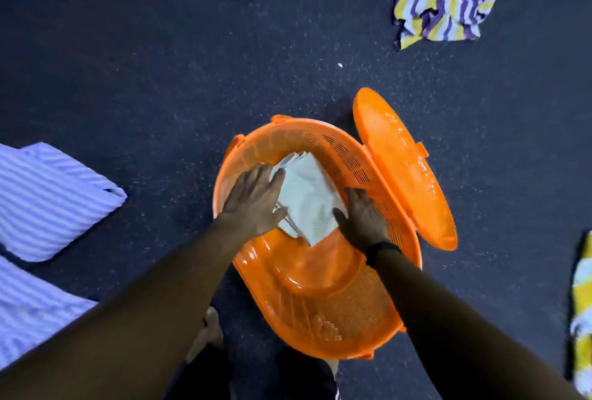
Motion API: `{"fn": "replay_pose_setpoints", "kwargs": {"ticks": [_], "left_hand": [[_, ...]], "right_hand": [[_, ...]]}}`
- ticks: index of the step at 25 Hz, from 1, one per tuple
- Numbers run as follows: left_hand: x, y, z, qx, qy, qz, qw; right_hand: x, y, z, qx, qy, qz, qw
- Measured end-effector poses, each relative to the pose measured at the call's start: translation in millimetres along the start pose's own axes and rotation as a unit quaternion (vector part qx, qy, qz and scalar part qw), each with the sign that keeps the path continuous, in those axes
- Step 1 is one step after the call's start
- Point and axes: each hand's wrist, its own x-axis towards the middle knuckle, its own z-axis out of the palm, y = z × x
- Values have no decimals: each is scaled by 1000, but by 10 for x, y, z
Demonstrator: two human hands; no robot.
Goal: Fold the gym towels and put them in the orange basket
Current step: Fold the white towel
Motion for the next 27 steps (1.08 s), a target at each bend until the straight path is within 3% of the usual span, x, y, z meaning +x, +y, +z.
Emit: {"fn": "replay_pose_setpoints", "kwargs": {"ticks": [4, 6, 8, 13, 16, 21, 27], "left_hand": [[807, 97, 430, 114, -9, 85, 990], [1123, 135, 737, 210, -4, 158, 965], [1345, 125, 1020, 280, -17, 180, 943], [1599, -141, 1260, 300, -32, 206, 931], [1546, -170, 1202, 287, -31, 185, 939], [1029, 6, 625, 209, -61, 117, 969], [-356, 170, -1500, -2, -6, -27, 1000]], "right_hand": [[225, 10, 635, -64, -13, -98, 993], [422, 38, 951, -106, -22, -137, 985], [648, 84, 1194, -116, -6, -141, 983], [905, 194, 1555, -116, 58, -148, 980], [903, 165, 1500, -122, 30, -161, 979], [529, 7, 758, -95, -57, -157, 981], [-658, -484, -1439, -9, -11, -173, 985]]}}
